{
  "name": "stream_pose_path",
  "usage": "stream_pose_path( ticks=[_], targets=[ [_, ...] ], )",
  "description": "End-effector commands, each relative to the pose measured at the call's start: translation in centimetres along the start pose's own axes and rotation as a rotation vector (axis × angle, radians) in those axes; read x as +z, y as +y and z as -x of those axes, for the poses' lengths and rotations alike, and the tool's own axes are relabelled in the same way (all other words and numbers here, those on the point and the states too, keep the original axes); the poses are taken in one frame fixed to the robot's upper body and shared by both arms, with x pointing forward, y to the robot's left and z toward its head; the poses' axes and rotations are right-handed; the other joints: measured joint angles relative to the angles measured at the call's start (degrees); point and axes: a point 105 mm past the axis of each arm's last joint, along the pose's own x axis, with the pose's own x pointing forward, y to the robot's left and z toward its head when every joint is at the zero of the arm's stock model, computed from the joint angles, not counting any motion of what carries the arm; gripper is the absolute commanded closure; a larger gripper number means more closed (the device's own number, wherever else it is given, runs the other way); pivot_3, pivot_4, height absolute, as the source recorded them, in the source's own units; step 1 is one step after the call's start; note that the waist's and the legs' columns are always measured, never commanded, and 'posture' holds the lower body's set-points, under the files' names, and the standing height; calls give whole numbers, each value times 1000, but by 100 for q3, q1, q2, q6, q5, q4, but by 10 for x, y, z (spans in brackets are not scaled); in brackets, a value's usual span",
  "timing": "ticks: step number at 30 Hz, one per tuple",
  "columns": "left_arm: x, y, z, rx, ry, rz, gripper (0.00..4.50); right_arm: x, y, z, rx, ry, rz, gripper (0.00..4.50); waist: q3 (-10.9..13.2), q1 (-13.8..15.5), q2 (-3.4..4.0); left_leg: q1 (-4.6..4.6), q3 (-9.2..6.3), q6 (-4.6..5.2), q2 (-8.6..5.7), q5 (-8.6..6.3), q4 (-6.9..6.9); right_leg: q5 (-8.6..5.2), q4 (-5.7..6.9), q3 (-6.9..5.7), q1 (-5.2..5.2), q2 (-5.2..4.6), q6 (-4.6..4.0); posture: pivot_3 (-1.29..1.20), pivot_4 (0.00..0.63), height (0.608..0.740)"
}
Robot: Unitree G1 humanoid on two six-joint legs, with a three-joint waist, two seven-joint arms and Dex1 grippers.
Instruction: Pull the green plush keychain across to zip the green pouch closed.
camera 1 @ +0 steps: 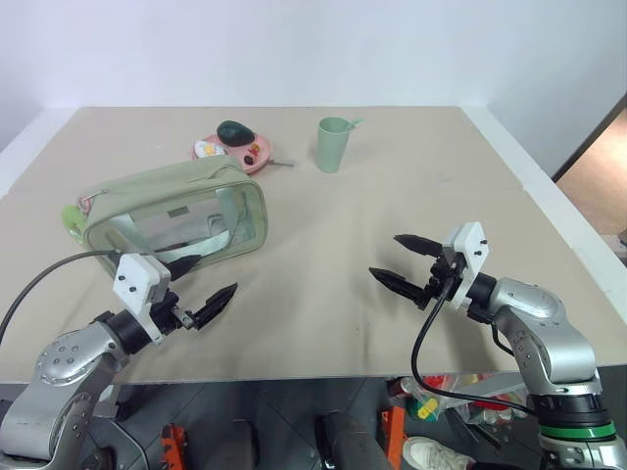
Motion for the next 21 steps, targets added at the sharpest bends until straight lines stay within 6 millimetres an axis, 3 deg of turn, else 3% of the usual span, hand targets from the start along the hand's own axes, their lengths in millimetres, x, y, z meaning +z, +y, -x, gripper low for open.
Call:
stream_pose_path(
  ticks=[1,4,15,21],
  targets=[
    [12,-9,-4,-42,-31,9,36,14,-2,2,1,-24,43,22,0,1,0,0,0,0,0,0,0,0,0,0,0,0,0,0,150,740],
    [13,-18,-7,-89,-36,58,36,16,-1,3,-4,-28,51,22,0,1,0,0,0,0,0,0,1,1,0,0,1,0,1,0,150,740],
    [16,-20,-9,-100,-29,55,36,18,3,2,18,-41,50,22,0,0,0,1,0,0,-1,0,2,1,1,1,2,1,2,0,150,740],
    [36,-25,-11,-172,-44,-29,36,29,16,-1,124,-98,50,22,2,1,-4,1,-1,0,0,0,3,1,1,0,2,1,2,0,150,740]
  ],
)
